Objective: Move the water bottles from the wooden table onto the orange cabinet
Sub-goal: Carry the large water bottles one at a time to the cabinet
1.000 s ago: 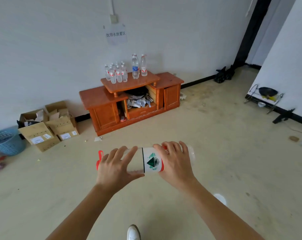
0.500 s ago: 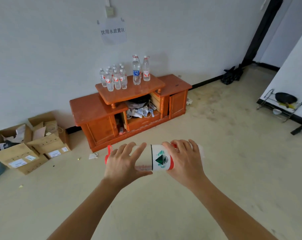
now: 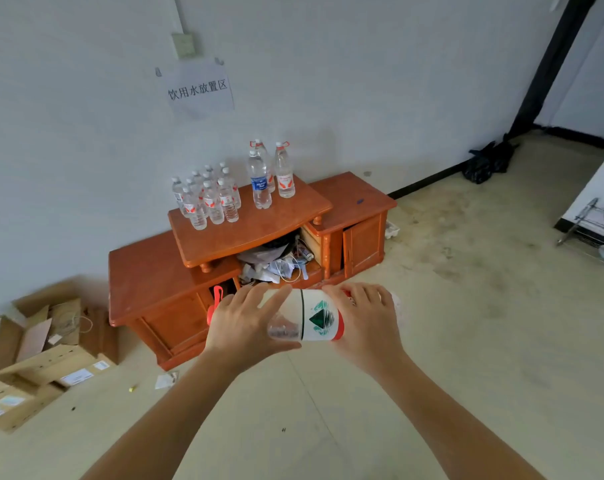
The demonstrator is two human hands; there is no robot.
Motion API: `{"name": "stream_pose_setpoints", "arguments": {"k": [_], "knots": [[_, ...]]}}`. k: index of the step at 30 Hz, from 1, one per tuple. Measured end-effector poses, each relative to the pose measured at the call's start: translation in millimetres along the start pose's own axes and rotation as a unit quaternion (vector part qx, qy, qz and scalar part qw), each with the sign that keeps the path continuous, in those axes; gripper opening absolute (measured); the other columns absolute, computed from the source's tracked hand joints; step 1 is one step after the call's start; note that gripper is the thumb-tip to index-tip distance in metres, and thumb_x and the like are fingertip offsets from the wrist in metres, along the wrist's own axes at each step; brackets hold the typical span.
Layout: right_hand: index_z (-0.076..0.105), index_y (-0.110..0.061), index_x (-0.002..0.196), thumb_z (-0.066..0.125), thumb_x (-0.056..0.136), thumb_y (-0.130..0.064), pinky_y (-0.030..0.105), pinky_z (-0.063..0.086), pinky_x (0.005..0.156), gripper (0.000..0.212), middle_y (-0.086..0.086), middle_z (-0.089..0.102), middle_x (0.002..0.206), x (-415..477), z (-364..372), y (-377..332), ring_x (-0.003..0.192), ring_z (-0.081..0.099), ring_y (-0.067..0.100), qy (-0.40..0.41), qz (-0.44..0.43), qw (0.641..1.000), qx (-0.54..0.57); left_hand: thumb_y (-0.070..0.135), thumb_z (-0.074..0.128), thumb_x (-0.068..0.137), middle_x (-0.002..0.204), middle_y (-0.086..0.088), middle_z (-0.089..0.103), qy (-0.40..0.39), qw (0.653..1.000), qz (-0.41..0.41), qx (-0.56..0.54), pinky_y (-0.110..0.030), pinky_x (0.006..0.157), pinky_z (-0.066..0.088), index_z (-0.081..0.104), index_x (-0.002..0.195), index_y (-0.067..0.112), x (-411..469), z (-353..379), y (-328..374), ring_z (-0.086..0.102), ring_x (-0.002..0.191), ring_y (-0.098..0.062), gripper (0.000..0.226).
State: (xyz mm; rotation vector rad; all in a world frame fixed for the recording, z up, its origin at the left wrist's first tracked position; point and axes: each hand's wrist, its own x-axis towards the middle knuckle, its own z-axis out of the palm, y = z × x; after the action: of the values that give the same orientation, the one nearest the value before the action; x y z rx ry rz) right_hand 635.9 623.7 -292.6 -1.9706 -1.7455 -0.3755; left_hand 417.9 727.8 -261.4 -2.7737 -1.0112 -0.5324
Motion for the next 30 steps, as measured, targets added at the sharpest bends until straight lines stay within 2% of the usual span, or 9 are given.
{"name": "stream_pose_setpoints", "arguments": {"k": [7,12,16,21,24,26,28,29,30], "knots": [[0.059,-0.025,0.125,0.088,0.058,-0.054,0.044,0.047,0.090,0.079,0.001,0.064,0.111,132,59,41,0.105,0.059,0.022,0.007,-0.048,0.999,0.001,0.084,0.073,0.059,0.110,0.000,0.067,0.030,0.999,-0.023,0.003,-0.038,0.070,0.055,0.052,0.131,0.031,107,47,-68,0.067,0.091,-0.024,0.092],[0.061,-0.025,0.123,0.086,0.057,-0.051,0.046,0.049,0.089,0.075,0.002,0.065,0.112,223,124,63,0.103,0.061,0.024,-0.013,-0.048,0.999,-0.005,0.084,0.068,0.062,0.111,-0.004,0.069,0.056,0.998,-0.010,0.003,-0.039,0.069,0.057,0.062,0.128,0.025,186,103,-135,0.069,0.093,-0.025,0.089],[0.060,-0.029,0.125,0.087,0.054,-0.054,0.043,0.050,0.089,0.080,-0.002,0.065,0.110,316,167,79,0.102,0.062,0.022,-0.049,-0.040,0.997,-0.033,0.087,0.069,0.058,0.115,-0.005,0.070,0.025,0.999,-0.015,-0.023,-0.042,0.071,0.060,0.054,0.134,0.027,264,142,-198,0.070,0.097,-0.026,0.098],[0.055,-0.030,0.126,0.088,0.051,-0.059,0.043,0.053,0.088,0.087,-0.001,0.067,0.110,396,197,103,0.104,0.064,0.022,-0.085,-0.008,0.995,-0.060,0.094,0.057,0.060,0.121,0.001,0.068,0.010,1.000,0.003,-0.010,-0.042,0.080,0.057,0.047,0.138,0.031,351,173,-251,0.069,0.103,-0.023,0.101],[0.058,-0.029,0.126,0.086,0.054,-0.058,0.043,0.051,0.088,0.082,0.000,0.067,0.111,431,223,126,0.105,0.063,0.023,-0.102,0.020,0.992,-0.068,0.092,0.039,0.075,0.119,0.002,0.069,0.017,1.000,0.002,-0.005,-0.047,0.092,0.051,0.054,0.133,0.029,396,204,-280,0.067,0.106,-0.024,0.087],[0.059,-0.028,0.125,0.086,0.054,-0.057,0.043,0.050,0.088,0.081,0.000,0.067,0.111,450,238,143,0.104,0.063,0.023,-0.112,0.019,0.991,-0.076,0.081,0.031,0.090,0.118,0.001,0.069,0.042,0.996,-0.053,-0.053,-0.052,0.097,0.048,0.062,0.128,0.026,418,221,-296,0.065,0.108,-0.026,0.074],[0.059,-0.028,0.124,0.089,0.052,-0.053,0.043,0.050,0.087,0.081,0.001,0.066,0.109,471,259,167,0.103,0.063,0.024,-0.114,0.017,0.991,-0.073,0.071,0.037,0.095,0.124,0.000,0.065,0.031,0.972,-0.189,-0.134,-0.050,0.099,0.046,0.063,0.128,0.025,443,246,-312,0.061,0.113,-0.025,0.063],[0.059,-0.027,0.123,0.089,0.051,-0.050,0.044,0.050,0.087,0.081,0.001,0.066,0.108,485,274,183,0.102,0.063,0.024,-0.120,0.015,0.990,-0.074,0.071,0.039,0.095,0.124,0.000,0.065,-0.003,0.941,-0.277,-0.192,-0.046,0.095,0.048,0.062,0.128,0.026,460,263,-321,0.062,0.111,-0.023,0.061],[0.058,-0.027,0.123,0.089,0.050,-0.049,0.044,0.050,0.086,0.081,0.001,0.066,0.108,494,283,191,0.102,0.063,0.025,-0.129,0.015,0.988,-0.077,0.073,0.039,0.093,0.117,0.000,0.067,-0.043,0.896,-0.356,-0.262,-0.042,0.087,0.053,0.062,0.125,0.026,470,271,-328,0.066,0.103,-0.022,0.061]]}}
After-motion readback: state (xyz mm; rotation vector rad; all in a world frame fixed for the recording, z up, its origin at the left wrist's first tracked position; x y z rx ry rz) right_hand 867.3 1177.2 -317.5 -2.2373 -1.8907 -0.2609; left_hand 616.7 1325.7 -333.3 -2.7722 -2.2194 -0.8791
